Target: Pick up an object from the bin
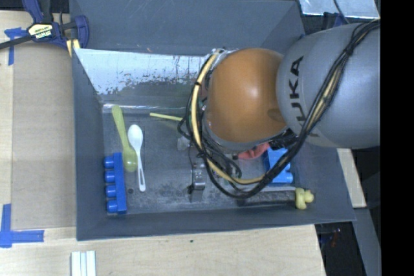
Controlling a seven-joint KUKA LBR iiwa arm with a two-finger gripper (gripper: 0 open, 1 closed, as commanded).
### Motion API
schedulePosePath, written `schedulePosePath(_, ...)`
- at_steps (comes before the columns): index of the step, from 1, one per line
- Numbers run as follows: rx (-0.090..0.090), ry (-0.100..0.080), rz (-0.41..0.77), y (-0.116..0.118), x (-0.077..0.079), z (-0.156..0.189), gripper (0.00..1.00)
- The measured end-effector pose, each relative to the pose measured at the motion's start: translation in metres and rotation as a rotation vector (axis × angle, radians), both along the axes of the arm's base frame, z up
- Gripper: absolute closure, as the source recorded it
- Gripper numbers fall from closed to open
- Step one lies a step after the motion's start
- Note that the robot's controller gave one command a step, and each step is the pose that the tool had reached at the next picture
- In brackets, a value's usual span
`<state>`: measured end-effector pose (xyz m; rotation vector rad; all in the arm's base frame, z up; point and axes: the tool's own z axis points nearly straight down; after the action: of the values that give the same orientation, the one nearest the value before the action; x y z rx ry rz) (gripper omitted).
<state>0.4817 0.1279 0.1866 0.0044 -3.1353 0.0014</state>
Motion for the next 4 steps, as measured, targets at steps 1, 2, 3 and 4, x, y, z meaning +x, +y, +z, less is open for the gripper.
schedulePosePath(1, 0.002, -0.009, -0.003, -0.001, 0.002, 0.004, 0.0)
schedulePosePath(2, 0.002, -0.009, 0.197, 0.047, 0.015, -0.057, 0.0)
schedulePosePath(3, 0.004, -0.017, 0.166, 0.117, 0.013, -0.086, 0.0)
schedulePosePath(4, 0.001, -0.012, 0.572, 0.086, 0.087, -0.086, 0.0)
